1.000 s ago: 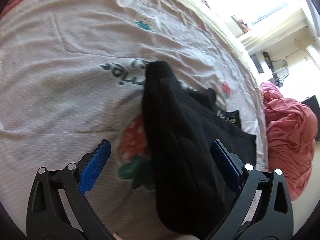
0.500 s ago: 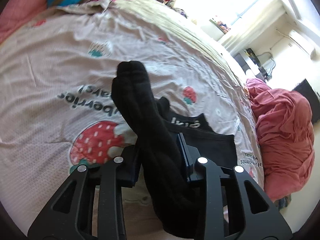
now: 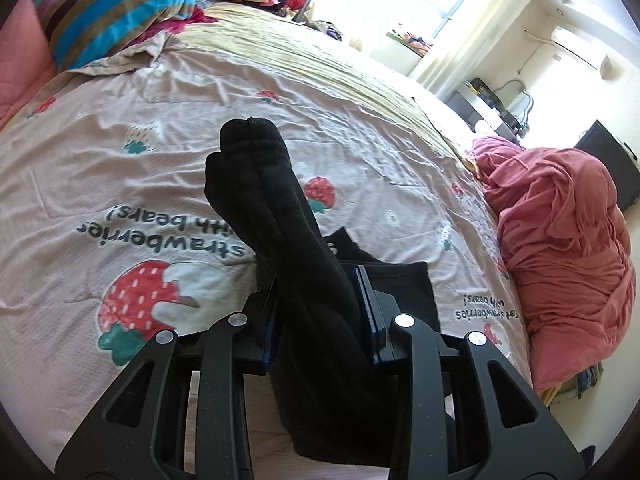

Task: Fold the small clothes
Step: 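Lift the sweatshirt side with both tools and fold it over the middle, then lay the folded side down and open both tools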

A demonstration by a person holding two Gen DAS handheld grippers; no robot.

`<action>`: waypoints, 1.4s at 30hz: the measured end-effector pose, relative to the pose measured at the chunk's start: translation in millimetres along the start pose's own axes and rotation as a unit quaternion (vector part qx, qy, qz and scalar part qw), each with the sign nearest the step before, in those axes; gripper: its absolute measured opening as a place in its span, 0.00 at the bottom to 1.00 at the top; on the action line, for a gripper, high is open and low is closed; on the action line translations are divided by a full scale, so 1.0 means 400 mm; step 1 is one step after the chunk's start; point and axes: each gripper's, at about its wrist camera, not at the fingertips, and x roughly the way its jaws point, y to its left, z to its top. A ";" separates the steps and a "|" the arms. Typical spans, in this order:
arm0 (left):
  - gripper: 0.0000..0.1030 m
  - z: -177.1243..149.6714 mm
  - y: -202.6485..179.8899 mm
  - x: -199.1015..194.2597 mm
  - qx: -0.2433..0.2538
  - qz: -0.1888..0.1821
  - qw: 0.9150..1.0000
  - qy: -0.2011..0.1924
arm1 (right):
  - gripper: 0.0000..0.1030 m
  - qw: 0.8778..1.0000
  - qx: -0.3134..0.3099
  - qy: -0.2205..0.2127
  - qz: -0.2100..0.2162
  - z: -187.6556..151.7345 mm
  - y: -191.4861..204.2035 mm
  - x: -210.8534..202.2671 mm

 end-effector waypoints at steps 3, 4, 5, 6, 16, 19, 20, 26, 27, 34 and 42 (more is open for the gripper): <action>0.24 -0.005 -0.033 0.007 0.008 -0.002 1.000 0.001 | 0.08 1.000 0.009 -0.002 -0.011 -0.006 -0.022 -0.018; 0.24 -0.006 -0.042 0.011 0.010 -0.003 1.000 0.002 | 0.08 1.000 0.011 -0.002 -0.013 -0.008 -0.028 -0.023; 0.24 -0.009 -0.052 0.015 0.012 -0.004 1.000 0.003 | 0.08 1.000 0.015 -0.001 -0.014 -0.011 -0.034 -0.027; 0.24 -0.011 -0.062 0.019 0.015 -0.005 1.000 0.005 | 0.08 1.000 0.020 0.000 -0.016 -0.014 -0.043 -0.032; 0.24 -0.039 -0.147 0.085 0.035 -0.002 0.999 0.028 | 0.08 0.997 0.072 0.013 -0.034 -0.053 -0.119 -0.059; 0.24 -0.050 -0.181 0.118 0.046 0.000 0.998 0.038 | 0.08 0.995 0.087 0.018 -0.043 -0.072 -0.145 -0.066; 0.24 -0.054 -0.190 0.130 0.050 0.001 0.998 0.042 | 0.08 0.995 0.090 0.020 -0.046 -0.077 -0.155 -0.066; 0.24 -0.084 -0.231 0.209 0.062 0.009 0.996 0.070 | 0.08 0.989 0.124 0.046 -0.059 -0.124 -0.210 -0.068; 0.24 -0.091 -0.237 0.222 0.063 0.009 0.995 0.075 | 0.08 0.988 0.131 0.052 -0.063 -0.134 -0.219 -0.067; 0.25 -0.128 -0.285 0.296 0.073 0.011 0.992 0.100 | 0.08 0.976 0.195 0.076 -0.066 -0.179 -0.289 -0.073; 0.51 -0.164 -0.316 0.347 0.091 -0.004 0.989 0.120 | 0.10 0.947 0.281 0.135 -0.074 -0.241 -0.357 -0.050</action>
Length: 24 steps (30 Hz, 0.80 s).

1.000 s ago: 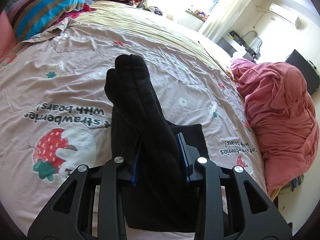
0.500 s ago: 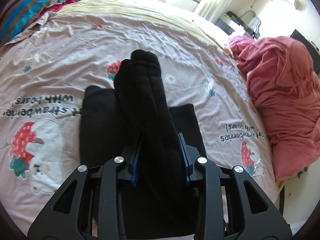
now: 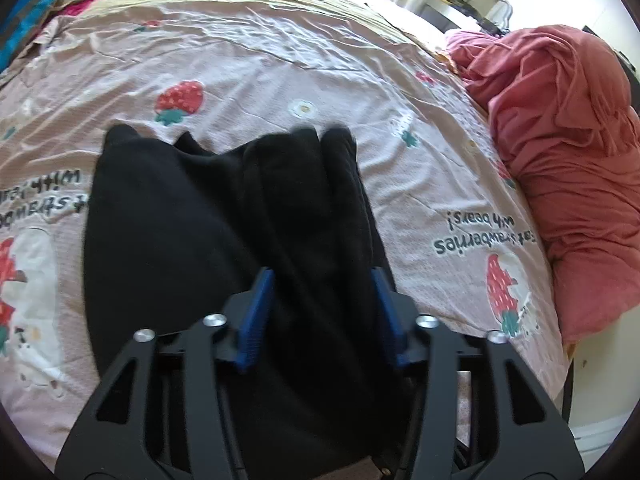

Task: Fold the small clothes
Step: 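Lay the folded side down and open both tools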

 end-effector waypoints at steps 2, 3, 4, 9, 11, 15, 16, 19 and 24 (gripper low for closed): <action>0.60 -0.008 0.001 -0.002 -0.001 -0.004 1.000 -0.005 | 0.14 1.000 0.024 0.010 -0.001 -0.001 -0.022 0.008; 0.60 -0.012 0.004 -0.008 -0.001 -0.010 1.000 -0.008 | 0.16 0.999 0.040 0.014 -0.001 -0.002 -0.037 0.009; 0.60 -0.015 0.009 -0.017 -0.004 -0.012 1.000 -0.014 | 0.17 0.999 0.050 0.016 -0.002 -0.002 -0.046 0.010; 0.60 -0.031 0.029 -0.062 -0.001 -0.006 0.999 -0.035 | 0.18 0.996 0.082 0.024 0.002 -0.006 -0.064 0.007; 0.60 -0.041 0.039 -0.081 0.001 -0.001 0.999 -0.042 | 0.20 0.997 0.076 0.021 -0.008 -0.009 -0.056 0.001; 0.61 -0.069 0.047 -0.115 0.012 0.011 0.998 -0.056 | 0.24 0.998 0.031 0.007 -0.047 -0.013 -0.020 -0.019; 0.61 -0.076 0.047 -0.123 0.014 0.012 0.998 -0.060 | 0.26 0.998 0.023 0.006 -0.052 -0.012 -0.015 -0.021; 0.62 -0.096 0.049 -0.148 0.020 0.015 0.997 -0.072 | 0.34 0.998 0.007 -0.001 -0.064 -0.011 -0.008 -0.034; 0.65 -0.114 0.047 -0.179 0.032 0.024 0.996 -0.085 | 0.49 0.996 -0.003 -0.009 -0.083 -0.003 -0.022 -0.060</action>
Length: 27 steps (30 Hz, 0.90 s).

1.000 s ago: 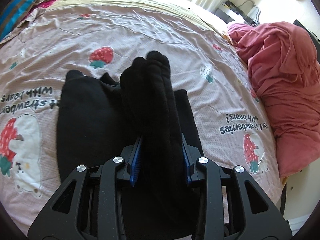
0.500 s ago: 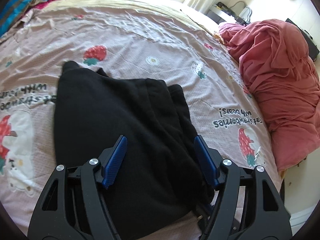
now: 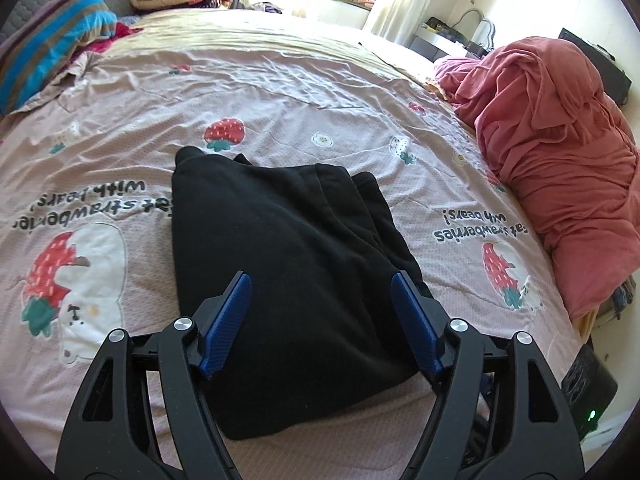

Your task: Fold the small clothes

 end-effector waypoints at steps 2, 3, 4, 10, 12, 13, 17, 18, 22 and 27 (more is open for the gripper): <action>0.67 -0.004 0.003 -0.014 0.000 0.001 1.000 -0.005 | 0.49 1.000 -0.005 -0.007 -0.009 0.004 -0.005 -0.015; 0.67 -0.006 0.005 -0.022 0.001 0.001 1.000 -0.007 | 0.49 1.000 -0.009 -0.012 -0.015 0.005 -0.009 -0.024; 0.67 -0.008 0.005 -0.027 0.002 0.002 1.000 -0.009 | 0.49 1.000 -0.010 -0.015 -0.019 0.007 -0.011 -0.029; 0.74 -0.027 0.011 -0.072 0.010 0.007 1.000 -0.026 | 0.71 0.998 -0.027 -0.050 -0.027 0.014 -0.008 -0.093; 0.77 -0.036 0.015 -0.091 0.009 0.008 0.999 -0.033 | 0.79 0.997 -0.040 -0.063 -0.027 0.018 0.002 -0.117; 0.78 -0.042 0.017 -0.102 0.010 0.008 0.999 -0.038 | 0.84 0.996 -0.045 -0.070 -0.027 0.019 0.009 -0.128; 0.85 -0.060 0.022 -0.146 0.020 0.022 0.998 -0.060 | 0.93 0.992 -0.070 -0.101 -0.019 0.022 0.038 -0.176; 0.87 -0.065 0.025 -0.156 0.021 0.024 0.997 -0.064 | 0.94 0.991 -0.075 -0.108 -0.018 0.022 0.044 -0.186; 0.91 -0.090 0.040 -0.200 0.022 0.026 0.996 -0.080 | 0.96 0.985 -0.108 -0.132 -0.013 0.018 0.082 -0.227; 0.91 -0.134 0.065 -0.242 0.030 0.040 0.995 -0.088 | 0.96 0.978 -0.142 -0.149 -0.011 0.002 0.120 -0.263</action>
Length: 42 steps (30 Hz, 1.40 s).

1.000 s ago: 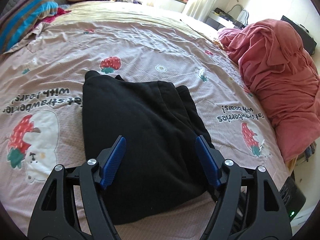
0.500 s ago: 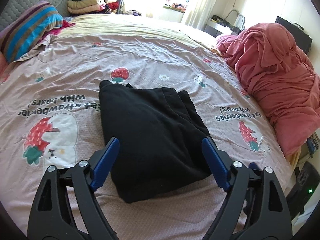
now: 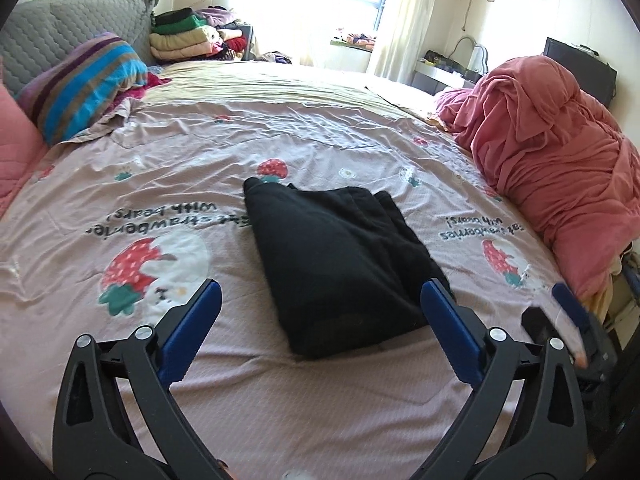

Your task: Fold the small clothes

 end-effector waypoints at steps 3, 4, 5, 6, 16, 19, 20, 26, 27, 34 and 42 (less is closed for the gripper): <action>0.91 -0.028 0.020 -0.021 -0.001 0.008 1.000 -0.001 | 0.96 1.000 -0.015 0.005 0.005 -0.006 0.022 -0.011; 0.91 -0.042 0.027 -0.030 -0.002 0.011 1.000 -0.001 | 0.96 1.000 -0.020 0.011 0.007 -0.009 0.028 -0.010; 0.91 -0.054 0.032 -0.037 -0.003 0.013 1.000 -0.001 | 0.96 1.000 -0.025 0.015 0.008 -0.014 0.035 -0.012; 0.91 -0.069 0.037 -0.043 -0.004 0.015 1.000 -0.001 | 0.96 0.999 -0.032 0.020 0.008 -0.019 0.043 -0.011; 0.91 -0.173 0.079 -0.075 -0.005 0.037 0.999 0.002 | 0.96 0.997 -0.053 0.046 -0.004 -0.075 0.083 -0.028; 0.91 -0.198 0.088 -0.078 -0.011 0.040 0.999 0.005 | 0.96 0.997 -0.046 0.066 -0.005 -0.100 0.093 -0.029; 0.91 -0.208 0.092 -0.078 -0.012 0.040 0.999 0.006 | 0.96 0.996 -0.045 0.073 -0.004 -0.110 0.095 -0.029; 0.91 -0.245 0.101 -0.078 -0.013 0.040 0.999 0.013 | 0.96 0.993 -0.046 0.105 -0.015 -0.160 0.106 -0.025; 0.91 -0.248 0.103 -0.080 -0.014 0.039 0.999 0.013 | 0.96 0.993 -0.047 0.109 -0.017 -0.167 0.107 -0.023; 0.91 -0.263 0.114 -0.085 -0.025 0.041 0.999 0.013 | 0.96 0.989 -0.049 0.134 -0.022 -0.188 0.102 -0.004; 0.91 -0.265 0.113 -0.090 -0.024 0.044 0.999 0.014 | 0.96 0.989 -0.039 0.140 -0.030 -0.186 0.087 -0.004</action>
